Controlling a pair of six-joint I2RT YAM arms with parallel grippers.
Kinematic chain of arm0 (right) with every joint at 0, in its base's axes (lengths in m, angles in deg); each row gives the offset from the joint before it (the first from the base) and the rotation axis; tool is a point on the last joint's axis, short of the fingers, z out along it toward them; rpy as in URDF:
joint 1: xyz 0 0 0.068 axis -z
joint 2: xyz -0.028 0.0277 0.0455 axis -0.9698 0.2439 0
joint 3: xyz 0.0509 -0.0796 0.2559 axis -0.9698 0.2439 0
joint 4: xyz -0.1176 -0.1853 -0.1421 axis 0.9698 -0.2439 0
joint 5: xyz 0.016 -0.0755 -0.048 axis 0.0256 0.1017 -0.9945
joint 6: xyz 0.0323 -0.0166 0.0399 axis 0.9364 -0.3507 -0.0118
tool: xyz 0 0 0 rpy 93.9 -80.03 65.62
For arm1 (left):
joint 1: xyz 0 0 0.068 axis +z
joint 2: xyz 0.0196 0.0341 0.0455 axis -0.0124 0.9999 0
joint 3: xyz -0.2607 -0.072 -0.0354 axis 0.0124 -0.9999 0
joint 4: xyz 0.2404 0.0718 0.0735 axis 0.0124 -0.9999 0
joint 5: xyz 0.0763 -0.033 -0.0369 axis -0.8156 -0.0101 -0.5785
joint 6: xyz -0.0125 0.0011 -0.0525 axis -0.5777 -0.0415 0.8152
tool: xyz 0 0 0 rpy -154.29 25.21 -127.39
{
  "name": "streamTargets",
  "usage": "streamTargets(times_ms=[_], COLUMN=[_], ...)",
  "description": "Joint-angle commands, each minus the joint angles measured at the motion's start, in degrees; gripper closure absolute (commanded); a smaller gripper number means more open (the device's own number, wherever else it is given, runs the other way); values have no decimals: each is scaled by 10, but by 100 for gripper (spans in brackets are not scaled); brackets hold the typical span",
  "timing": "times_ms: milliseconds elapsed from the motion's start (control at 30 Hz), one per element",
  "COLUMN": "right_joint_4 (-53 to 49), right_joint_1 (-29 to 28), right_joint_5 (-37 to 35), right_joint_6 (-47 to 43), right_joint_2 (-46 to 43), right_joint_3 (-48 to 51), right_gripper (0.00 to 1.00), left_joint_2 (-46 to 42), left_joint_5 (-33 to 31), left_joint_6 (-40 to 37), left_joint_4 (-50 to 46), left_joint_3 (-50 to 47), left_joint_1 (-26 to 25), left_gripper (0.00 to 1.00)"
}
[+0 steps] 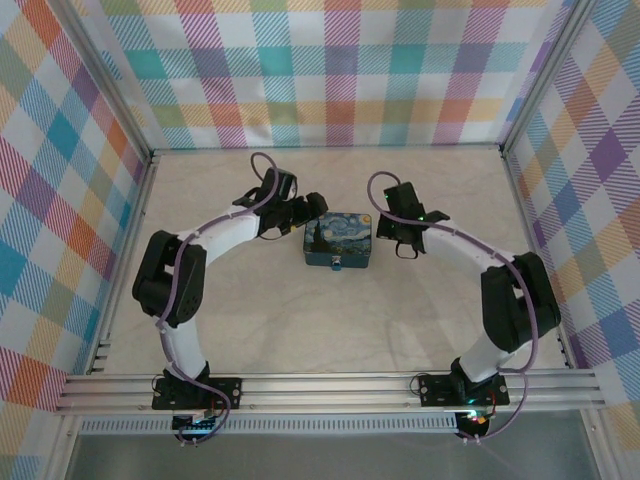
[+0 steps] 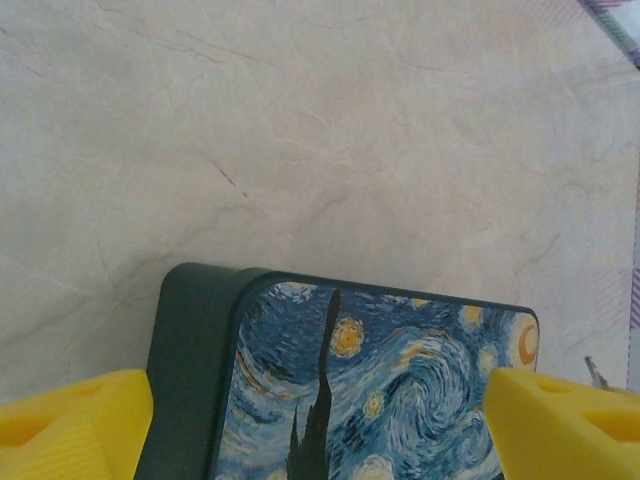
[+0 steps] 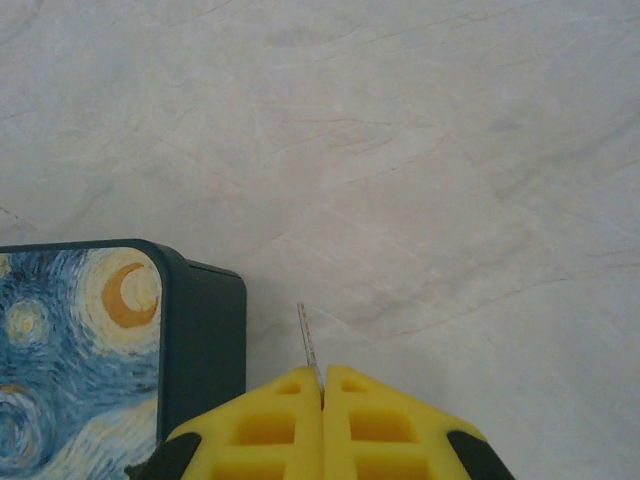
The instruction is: Unlock a padlock with a key
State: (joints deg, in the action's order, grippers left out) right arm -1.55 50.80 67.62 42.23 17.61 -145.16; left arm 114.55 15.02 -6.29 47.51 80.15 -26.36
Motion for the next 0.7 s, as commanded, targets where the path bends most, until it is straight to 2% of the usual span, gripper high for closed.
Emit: streamTargets(times_ms=[0, 433, 567, 667], right_joint_4=[14, 10, 9, 3], right_joint_1=[0, -46, -68, -74], right_joint_5=[32, 45, 43, 39], right_joint_6=[15, 43, 51, 58], right_joint_2=[18, 12, 2, -2], right_joint_3=[-9, 32, 43, 48], right_gripper=[100, 100, 100, 100], left_joint_2=[14, 44, 52, 47], left_joint_5=[19, 48, 53, 45], left_joint_6=[-8, -6, -7, -11], left_joint_4=[10, 21, 24, 16], left_joint_3=[17, 41, 46, 44], left_joint_1=[9, 9, 9, 10], left_gripper=[16, 22, 22, 18])
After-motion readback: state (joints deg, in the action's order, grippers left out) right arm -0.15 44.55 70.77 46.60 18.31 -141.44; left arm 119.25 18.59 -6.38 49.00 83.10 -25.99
